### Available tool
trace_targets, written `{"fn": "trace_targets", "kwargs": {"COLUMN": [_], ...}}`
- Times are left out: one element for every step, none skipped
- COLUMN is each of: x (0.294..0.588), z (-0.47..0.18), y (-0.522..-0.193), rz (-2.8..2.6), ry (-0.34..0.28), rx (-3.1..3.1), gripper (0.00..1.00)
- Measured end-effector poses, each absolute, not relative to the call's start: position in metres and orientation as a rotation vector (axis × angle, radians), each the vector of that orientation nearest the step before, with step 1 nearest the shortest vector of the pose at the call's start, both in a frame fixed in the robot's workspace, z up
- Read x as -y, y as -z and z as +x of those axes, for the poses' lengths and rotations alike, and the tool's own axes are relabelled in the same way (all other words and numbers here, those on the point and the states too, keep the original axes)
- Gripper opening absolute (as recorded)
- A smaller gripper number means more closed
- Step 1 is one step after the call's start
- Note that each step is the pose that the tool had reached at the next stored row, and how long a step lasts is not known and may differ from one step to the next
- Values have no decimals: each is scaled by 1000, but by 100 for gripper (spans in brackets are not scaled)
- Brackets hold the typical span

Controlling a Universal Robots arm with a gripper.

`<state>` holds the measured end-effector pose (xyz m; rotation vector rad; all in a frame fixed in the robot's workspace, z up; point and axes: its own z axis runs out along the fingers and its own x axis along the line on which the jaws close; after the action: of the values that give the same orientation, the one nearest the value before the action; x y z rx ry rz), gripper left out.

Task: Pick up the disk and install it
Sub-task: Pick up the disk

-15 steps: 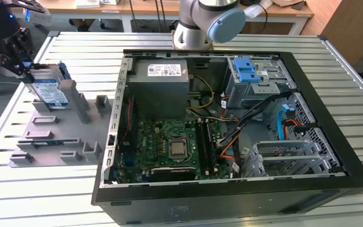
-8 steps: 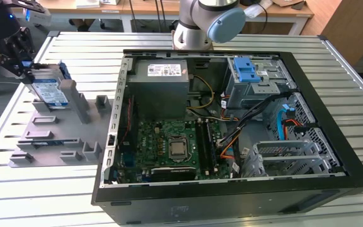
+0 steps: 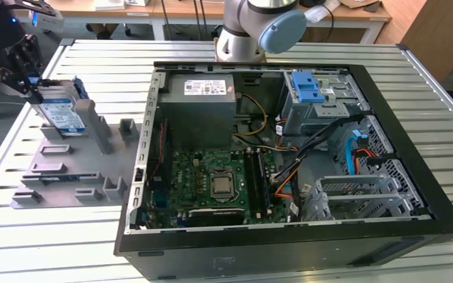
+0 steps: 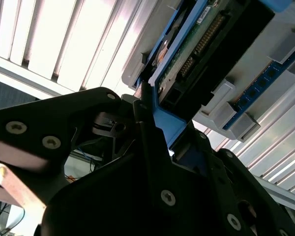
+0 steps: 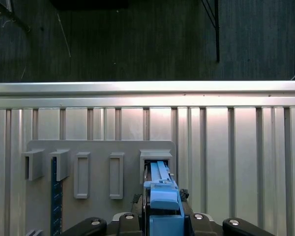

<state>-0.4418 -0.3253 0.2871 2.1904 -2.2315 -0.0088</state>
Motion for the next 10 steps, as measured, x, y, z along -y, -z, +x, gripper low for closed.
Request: {"fn": "trace_targets", "kwargs": {"x": [325, 325, 325, 325, 325, 325, 325, 325, 325, 325], "z": [-442, -442, -442, -442, -442, -442, -442, -442, -442, -442], "y": [-287, -287, -287, -287, -287, -287, -287, -287, -287, -287], "rz": [2191, 2191, 2191, 2191, 2191, 2191, 2191, 2191, 2191, 2192], "ry": [9, 9, 9, 9, 9, 9, 9, 9, 9, 9], "rx": [2231, 2231, 2231, 2231, 2231, 2231, 2231, 2231, 2231, 2231], "gripper": [36, 36, 36, 36, 36, 36, 36, 36, 36, 36]}}
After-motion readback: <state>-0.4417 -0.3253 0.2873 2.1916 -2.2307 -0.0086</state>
